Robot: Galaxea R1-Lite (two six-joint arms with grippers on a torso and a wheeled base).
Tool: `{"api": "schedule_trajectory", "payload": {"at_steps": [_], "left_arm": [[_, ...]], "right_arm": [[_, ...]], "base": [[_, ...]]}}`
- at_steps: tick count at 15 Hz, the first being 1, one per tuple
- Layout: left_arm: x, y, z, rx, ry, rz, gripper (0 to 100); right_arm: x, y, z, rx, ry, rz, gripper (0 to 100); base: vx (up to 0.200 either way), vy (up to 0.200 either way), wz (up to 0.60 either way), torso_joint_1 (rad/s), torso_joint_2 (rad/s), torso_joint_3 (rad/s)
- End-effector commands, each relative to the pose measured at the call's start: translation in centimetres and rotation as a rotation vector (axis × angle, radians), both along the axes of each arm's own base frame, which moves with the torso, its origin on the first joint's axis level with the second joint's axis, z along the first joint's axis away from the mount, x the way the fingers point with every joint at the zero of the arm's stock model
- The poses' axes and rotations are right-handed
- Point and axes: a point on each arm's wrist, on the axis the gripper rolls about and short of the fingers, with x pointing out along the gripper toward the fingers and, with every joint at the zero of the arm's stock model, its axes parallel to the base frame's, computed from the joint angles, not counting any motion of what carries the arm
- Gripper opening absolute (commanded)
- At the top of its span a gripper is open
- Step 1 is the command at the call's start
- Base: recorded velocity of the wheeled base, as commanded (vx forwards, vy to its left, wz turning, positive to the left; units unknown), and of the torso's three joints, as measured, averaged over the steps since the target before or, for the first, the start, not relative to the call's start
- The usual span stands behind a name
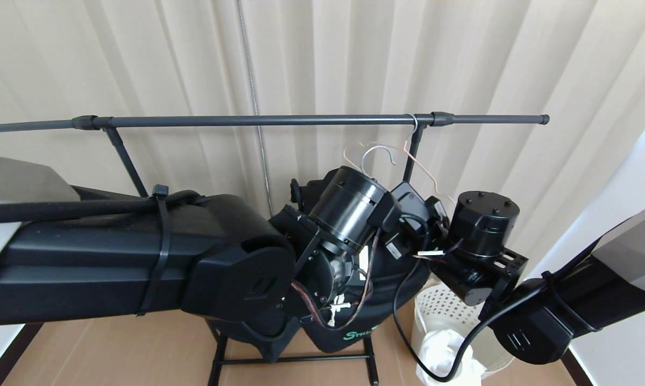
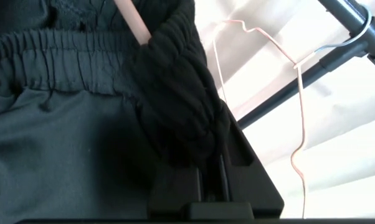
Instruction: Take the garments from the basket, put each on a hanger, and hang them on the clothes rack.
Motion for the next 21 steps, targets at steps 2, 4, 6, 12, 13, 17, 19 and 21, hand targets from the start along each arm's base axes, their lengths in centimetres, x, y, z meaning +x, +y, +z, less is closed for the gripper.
{"api": "schedule_trajectory", "payload": {"at_steps": [2, 4, 6, 12, 13, 17, 19, 21], "left_arm": [[0.0, -0.1, -0.3, -0.001, -0.001, 0.002, 0], [0.2, 0.0, -0.4, 0.013, -0.007, 0.015, 0], [0.9, 1.0, -0.3, 0.033, -0.029, 0.073, 0], [1.3, 3.1, 1.6, 0.003, -0.065, 0.125, 0], [1.4, 3.2, 1.7, 0.002, -0.066, 0.128, 0], [1.4, 3.1, 1.8, -0.003, -0.071, 0.126, 0], [1.4, 3.1, 1.8, -0.004, -0.071, 0.127, 0], [1.4, 3.0, 1.8, -0.017, -0.082, 0.122, 100]], "right_arm": [[0.0, 0.2, 0.3, 0.023, -0.006, 0.003, 0], [0.0, 0.2, 0.4, 0.026, -0.01, 0.001, 0], [0.0, 0.1, 1.0, 0.05, -0.047, -0.001, 0], [-0.7, -0.6, 2.7, 0.08, -0.104, -0.015, 0], [-0.8, -0.7, 2.7, 0.083, -0.109, -0.015, 0], [-1.3, -0.8, 2.6, 0.056, -0.152, -0.015, 0], [-1.4, -0.8, 2.7, 0.056, -0.154, -0.012, 0], [-1.7, -0.6, 2.5, 0.053, -0.148, -0.001, 0]], "base": [[0.0, 0.0, 0.0, 0.0, 0.0, 0.0], [0.0, 0.0, 0.0, 0.0, 0.0, 0.0], [0.0, 0.0, 0.0, 0.0, 0.0, 0.0], [0.0, 0.0, 0.0, 0.0, 0.0, 0.0], [0.0, 0.0, 0.0, 0.0, 0.0, 0.0], [0.0, 0.0, 0.0, 0.0, 0.0, 0.0], [0.0, 0.0, 0.0, 0.0, 0.0, 0.0], [0.0, 0.0, 0.0, 0.0, 0.0, 0.0]]}}
